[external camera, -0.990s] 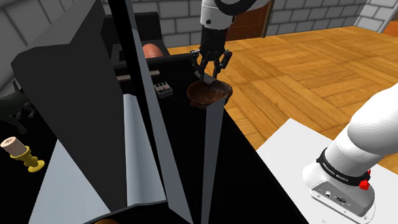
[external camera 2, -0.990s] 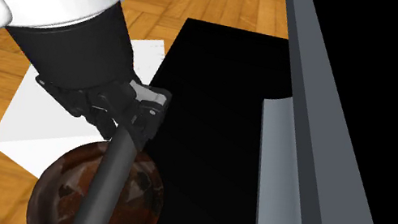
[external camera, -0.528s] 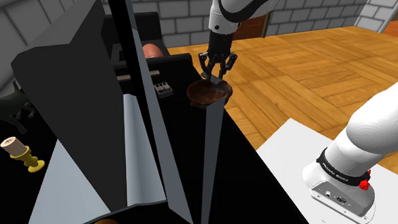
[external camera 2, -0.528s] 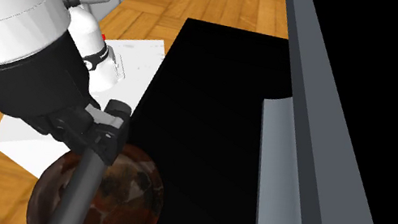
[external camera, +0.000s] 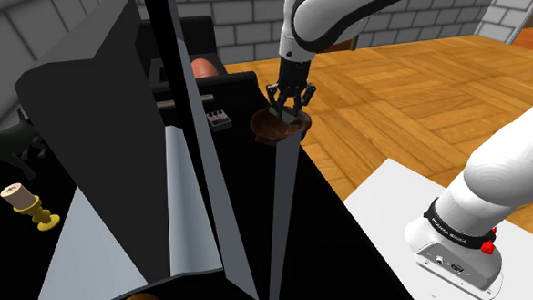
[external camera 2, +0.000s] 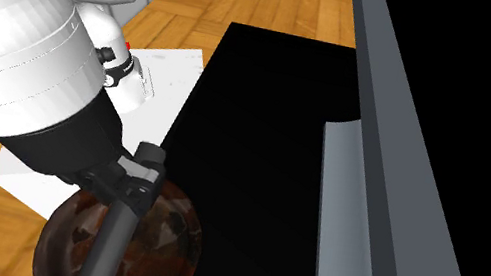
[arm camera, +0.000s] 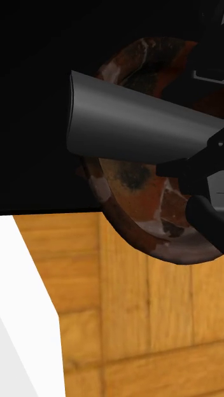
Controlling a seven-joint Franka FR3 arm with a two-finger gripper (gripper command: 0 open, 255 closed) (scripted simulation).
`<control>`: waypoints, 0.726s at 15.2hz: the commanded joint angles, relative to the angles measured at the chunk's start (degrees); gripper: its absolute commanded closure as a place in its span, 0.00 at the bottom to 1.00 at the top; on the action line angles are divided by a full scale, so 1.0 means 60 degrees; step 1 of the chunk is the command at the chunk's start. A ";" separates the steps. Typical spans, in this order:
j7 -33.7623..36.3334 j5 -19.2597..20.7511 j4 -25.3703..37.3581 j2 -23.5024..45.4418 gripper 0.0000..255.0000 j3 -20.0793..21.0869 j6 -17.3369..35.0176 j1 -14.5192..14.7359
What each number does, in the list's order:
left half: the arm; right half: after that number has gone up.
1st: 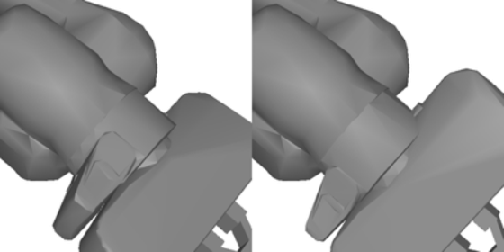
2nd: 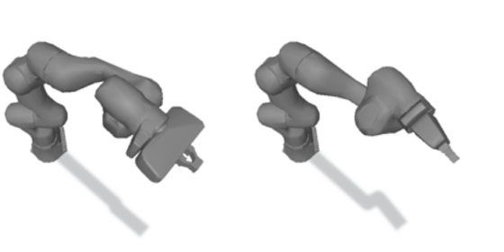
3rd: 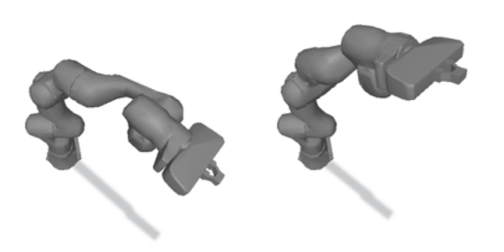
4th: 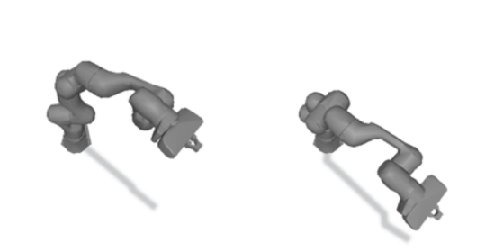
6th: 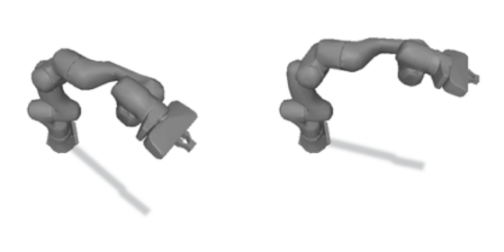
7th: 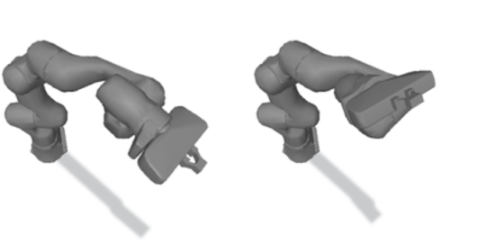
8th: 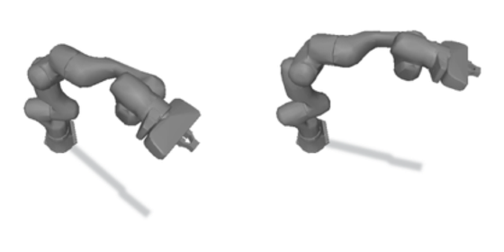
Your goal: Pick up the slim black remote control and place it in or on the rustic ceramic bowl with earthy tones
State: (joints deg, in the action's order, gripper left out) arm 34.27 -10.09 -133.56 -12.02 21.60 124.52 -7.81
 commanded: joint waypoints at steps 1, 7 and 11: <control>0.0002 0.0004 -0.0018 0.0021 1.00 0.0005 0.0044 0.0000; 0.0002 0.0004 -0.0018 0.0021 0.00 0.0005 0.0044 -0.0001; 0.0001 0.0004 -0.0018 0.0021 0.00 0.0005 0.0044 -0.0001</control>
State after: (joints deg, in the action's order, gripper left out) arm 34.27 -10.07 -133.66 -11.90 21.63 124.78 -7.81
